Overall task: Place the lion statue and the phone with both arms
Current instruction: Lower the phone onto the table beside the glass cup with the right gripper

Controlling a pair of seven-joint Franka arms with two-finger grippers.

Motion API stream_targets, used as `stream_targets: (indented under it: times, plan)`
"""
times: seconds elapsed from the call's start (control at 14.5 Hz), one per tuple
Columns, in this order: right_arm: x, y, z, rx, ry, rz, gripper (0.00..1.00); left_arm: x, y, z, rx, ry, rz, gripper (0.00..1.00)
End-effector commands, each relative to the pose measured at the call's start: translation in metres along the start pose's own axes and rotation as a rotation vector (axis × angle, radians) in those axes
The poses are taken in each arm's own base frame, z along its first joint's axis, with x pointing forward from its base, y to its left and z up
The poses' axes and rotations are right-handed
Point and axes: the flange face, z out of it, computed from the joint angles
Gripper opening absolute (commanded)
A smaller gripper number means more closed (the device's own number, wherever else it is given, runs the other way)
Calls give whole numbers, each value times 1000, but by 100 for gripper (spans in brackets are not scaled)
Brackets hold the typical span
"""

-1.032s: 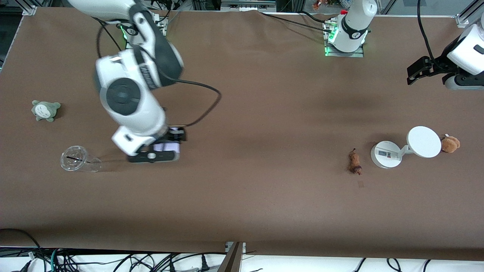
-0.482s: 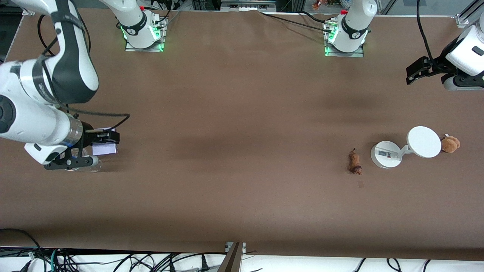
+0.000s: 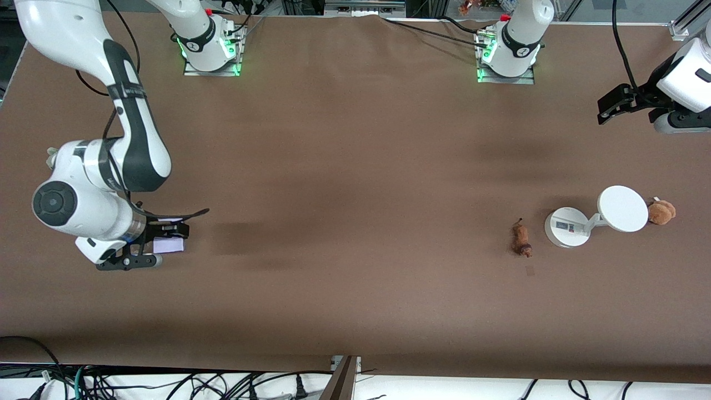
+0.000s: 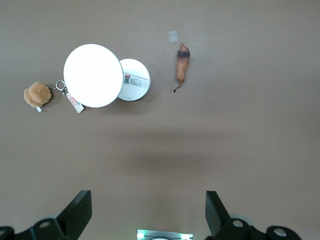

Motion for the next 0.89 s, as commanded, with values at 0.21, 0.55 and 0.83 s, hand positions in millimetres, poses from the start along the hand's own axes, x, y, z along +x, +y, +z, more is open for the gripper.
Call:
stream_targets:
  times: [0.21,0.55,0.83]
  plan:
    - [15,28,54,15,79,19,0,-2,-4,-3,-9,-10,-17,100]
    - [20,30,89,12,114,24,0,-2,-4,-4,-8,-9,-14,100]
    - [22,28,110,10,140,25,0,6,2,0,-4,-11,-5,100]
